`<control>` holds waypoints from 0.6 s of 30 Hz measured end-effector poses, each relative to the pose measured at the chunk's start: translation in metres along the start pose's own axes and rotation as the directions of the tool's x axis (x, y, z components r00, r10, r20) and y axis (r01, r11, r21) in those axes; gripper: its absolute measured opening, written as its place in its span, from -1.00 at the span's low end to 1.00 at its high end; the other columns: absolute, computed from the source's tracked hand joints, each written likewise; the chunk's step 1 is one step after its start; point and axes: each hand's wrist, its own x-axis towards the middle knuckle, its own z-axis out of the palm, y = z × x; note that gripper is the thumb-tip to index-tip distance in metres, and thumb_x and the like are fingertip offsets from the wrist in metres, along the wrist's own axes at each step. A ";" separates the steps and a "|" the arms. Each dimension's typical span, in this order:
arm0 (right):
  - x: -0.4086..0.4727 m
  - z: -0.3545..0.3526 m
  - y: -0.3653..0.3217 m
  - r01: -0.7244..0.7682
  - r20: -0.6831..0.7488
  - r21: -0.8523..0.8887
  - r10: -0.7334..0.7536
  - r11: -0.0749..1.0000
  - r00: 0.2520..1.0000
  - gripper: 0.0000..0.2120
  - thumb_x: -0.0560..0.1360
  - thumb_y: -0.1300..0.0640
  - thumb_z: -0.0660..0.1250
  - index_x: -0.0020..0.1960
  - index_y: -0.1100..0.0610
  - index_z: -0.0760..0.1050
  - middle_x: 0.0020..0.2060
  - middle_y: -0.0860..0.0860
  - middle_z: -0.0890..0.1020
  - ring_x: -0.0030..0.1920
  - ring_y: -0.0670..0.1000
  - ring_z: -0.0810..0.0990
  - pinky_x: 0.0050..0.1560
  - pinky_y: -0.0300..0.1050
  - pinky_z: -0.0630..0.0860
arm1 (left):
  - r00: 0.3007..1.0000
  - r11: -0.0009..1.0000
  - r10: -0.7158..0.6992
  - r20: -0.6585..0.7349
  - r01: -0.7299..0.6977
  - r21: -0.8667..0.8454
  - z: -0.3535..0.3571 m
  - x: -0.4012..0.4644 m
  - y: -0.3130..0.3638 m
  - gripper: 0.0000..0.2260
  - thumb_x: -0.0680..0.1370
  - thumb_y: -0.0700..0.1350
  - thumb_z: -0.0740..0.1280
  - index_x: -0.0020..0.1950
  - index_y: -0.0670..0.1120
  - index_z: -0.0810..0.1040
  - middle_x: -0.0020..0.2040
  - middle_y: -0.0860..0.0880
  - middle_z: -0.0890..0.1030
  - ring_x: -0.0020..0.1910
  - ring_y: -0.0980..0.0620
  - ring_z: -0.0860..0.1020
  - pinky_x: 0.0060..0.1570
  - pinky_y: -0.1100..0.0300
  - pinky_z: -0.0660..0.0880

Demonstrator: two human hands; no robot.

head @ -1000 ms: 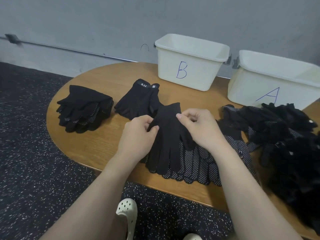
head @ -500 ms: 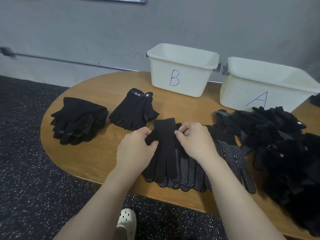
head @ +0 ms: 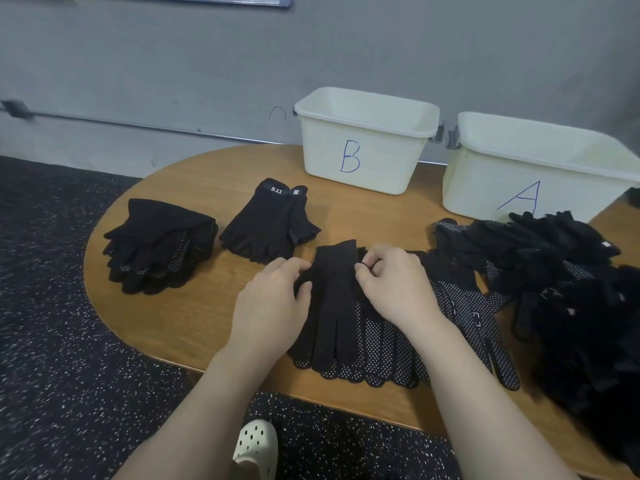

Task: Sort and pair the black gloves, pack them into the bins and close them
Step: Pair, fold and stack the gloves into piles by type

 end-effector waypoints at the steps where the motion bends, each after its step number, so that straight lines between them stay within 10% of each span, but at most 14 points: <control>1: 0.000 0.001 0.000 -0.001 -0.007 -0.011 0.000 1.000 1.000 -0.82 0.57 0.04 0.37 -0.21 0.02 0.52 -0.44 -0.06 0.57 -0.24 0.05 0.60 -0.12 -0.02 0.58 | 1.000 1.000 0.006 0.003 -0.006 0.010 0.001 0.000 0.000 -0.71 0.65 -0.03 0.34 0.38 0.04 0.56 0.02 0.16 0.51 -0.05 0.17 0.47 -0.13 0.24 0.37; 18: 0.001 -0.005 0.005 -0.043 -0.020 0.031 0.044 0.999 0.999 -0.84 0.54 0.10 0.41 -0.21 0.06 0.57 -0.33 -0.10 0.61 -0.28 -0.12 0.58 -0.33 -0.32 0.43 | 0.999 0.994 -0.027 0.042 0.022 0.105 0.003 -0.001 0.007 -0.72 0.69 0.02 0.26 0.34 -0.02 0.58 0.09 0.09 0.49 -0.12 0.06 0.58 -0.21 0.20 0.37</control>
